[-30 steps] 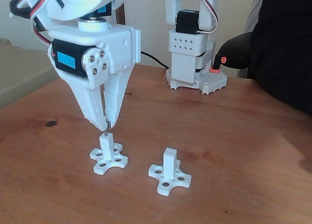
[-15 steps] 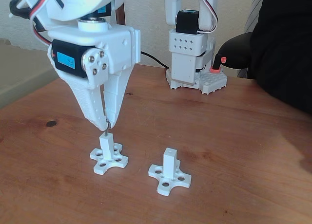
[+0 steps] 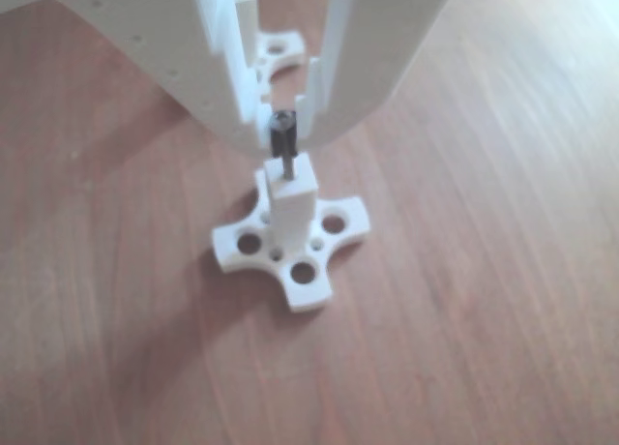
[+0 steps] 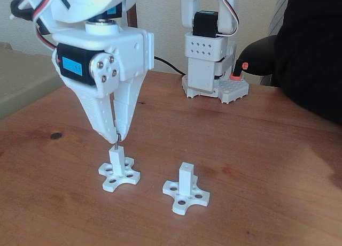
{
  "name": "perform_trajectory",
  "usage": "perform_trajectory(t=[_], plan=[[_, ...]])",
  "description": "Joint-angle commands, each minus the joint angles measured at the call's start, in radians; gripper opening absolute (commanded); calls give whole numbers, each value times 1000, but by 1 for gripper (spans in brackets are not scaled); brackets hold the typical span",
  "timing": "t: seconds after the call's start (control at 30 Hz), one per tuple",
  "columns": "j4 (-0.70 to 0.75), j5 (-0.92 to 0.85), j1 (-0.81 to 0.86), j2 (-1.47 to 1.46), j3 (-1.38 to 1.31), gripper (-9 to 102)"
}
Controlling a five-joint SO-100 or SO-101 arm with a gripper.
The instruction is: Grab the screw and set it in the hole.
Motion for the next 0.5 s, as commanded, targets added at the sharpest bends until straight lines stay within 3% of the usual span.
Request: perform_trajectory(t=[0.0,0.47], plan=[[-15,-6,-9,77,-44,-4],[11,-5,-8,112,-64,-4]])
